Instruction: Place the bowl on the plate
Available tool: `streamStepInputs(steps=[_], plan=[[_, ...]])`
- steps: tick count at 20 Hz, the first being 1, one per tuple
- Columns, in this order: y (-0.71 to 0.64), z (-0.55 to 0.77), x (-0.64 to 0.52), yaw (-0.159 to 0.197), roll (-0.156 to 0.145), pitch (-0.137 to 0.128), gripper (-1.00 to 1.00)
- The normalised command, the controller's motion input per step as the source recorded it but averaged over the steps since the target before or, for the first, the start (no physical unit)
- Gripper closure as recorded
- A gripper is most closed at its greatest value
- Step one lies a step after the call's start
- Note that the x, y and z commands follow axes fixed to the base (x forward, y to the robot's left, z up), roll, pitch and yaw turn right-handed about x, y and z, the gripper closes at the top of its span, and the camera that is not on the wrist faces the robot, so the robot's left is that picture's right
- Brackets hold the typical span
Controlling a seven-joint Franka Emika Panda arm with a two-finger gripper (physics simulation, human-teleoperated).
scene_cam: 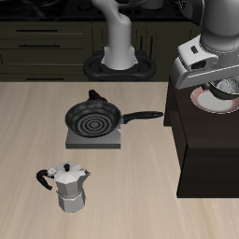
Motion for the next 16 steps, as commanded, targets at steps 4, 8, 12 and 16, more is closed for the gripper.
streamStepInputs(steps=[4,8,12,16], plan=[[0.01,-0.14,0.04,0.015,0.001,0.011,1.0],[0.09,-0.2,-0.1,0.008,0.017,0.036,1.0],[0.11,-0.25,-0.1,0.043,0.037,0.027,1.0],[-0.05,-0.11,0.0,0.011,0.008,0.017,1.0]])
